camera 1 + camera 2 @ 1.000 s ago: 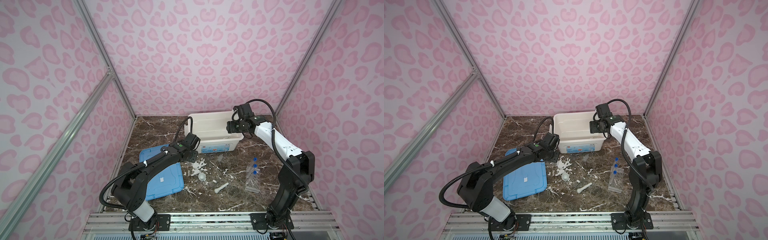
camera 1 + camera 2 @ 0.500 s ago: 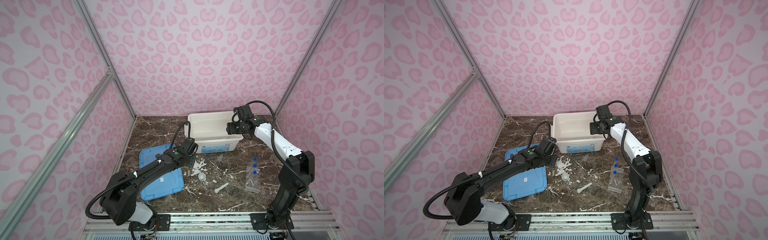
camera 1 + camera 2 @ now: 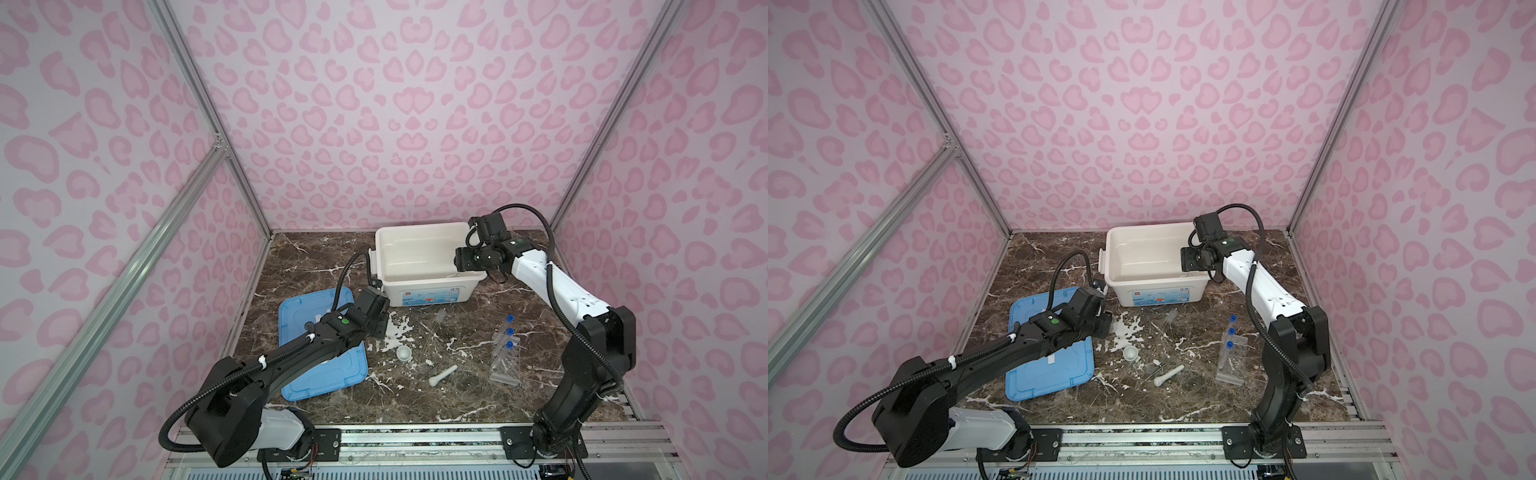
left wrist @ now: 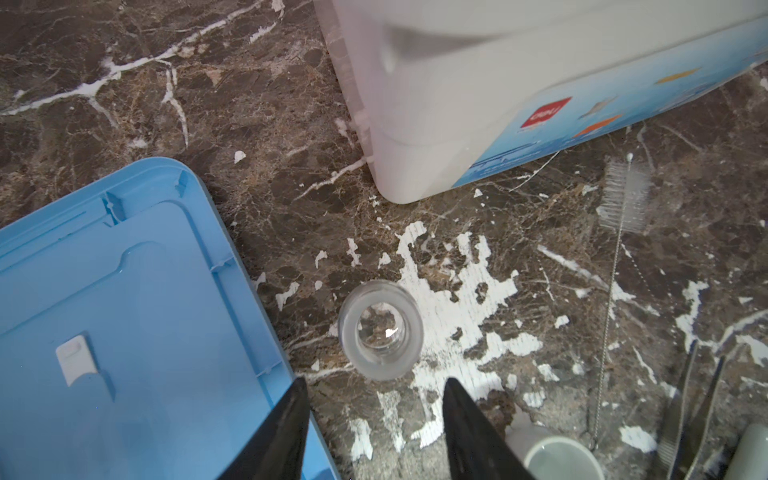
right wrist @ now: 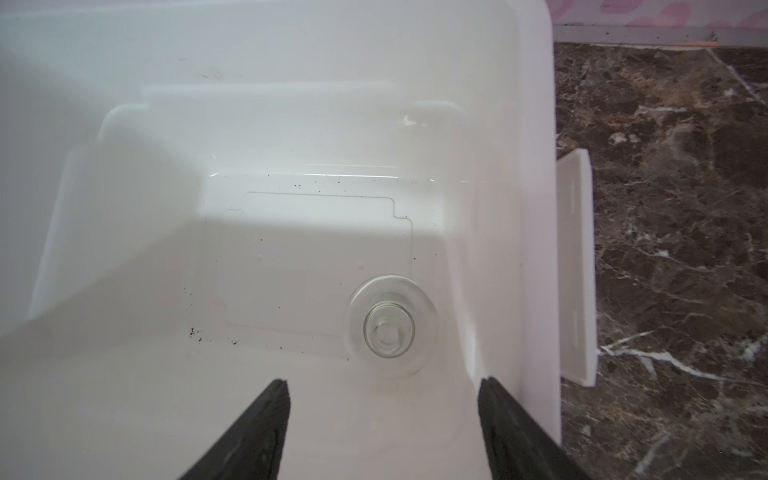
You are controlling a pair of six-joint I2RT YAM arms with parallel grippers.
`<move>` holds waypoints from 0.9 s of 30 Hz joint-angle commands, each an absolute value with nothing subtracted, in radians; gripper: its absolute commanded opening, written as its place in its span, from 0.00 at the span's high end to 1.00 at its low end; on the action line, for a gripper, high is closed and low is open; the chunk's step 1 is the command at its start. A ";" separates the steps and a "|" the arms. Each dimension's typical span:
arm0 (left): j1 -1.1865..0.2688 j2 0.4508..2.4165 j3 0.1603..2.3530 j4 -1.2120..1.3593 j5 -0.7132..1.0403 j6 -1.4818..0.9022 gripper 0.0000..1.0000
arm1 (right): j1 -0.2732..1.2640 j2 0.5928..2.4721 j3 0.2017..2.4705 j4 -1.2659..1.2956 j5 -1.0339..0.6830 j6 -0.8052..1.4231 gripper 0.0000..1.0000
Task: Organize the chemistry lab equipment
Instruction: 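Lower the left gripper onto the clear glass beaker and close it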
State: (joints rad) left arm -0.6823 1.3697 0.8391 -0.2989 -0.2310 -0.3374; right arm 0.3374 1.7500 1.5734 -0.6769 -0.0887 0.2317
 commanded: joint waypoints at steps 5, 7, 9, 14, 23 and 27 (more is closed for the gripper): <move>-0.681 1.389 0.824 -0.212 -0.235 -0.365 0.45 | 0.338 1.746 1.562 -0.652 -0.095 0.236 0.26; -0.681 1.394 0.822 -0.201 -0.239 -0.369 0.45 | 0.338 1.749 1.560 -0.651 -0.095 0.237 0.26; -0.681 1.399 0.822 -0.193 -0.237 -0.370 0.45 | 0.337 1.750 1.560 -0.649 -0.095 0.237 0.26; -0.681 1.432 0.839 -0.199 -0.241 -0.364 0.47 | 0.337 1.752 1.559 -0.648 -0.097 0.238 0.26; -0.683 1.461 0.853 -0.201 -0.239 -0.363 0.50 | 0.334 1.750 1.556 -0.644 -0.098 0.239 0.26; -0.682 1.471 0.859 -0.206 -0.239 -0.358 0.53 | 0.335 1.752 1.557 -0.642 -0.100 0.241 0.26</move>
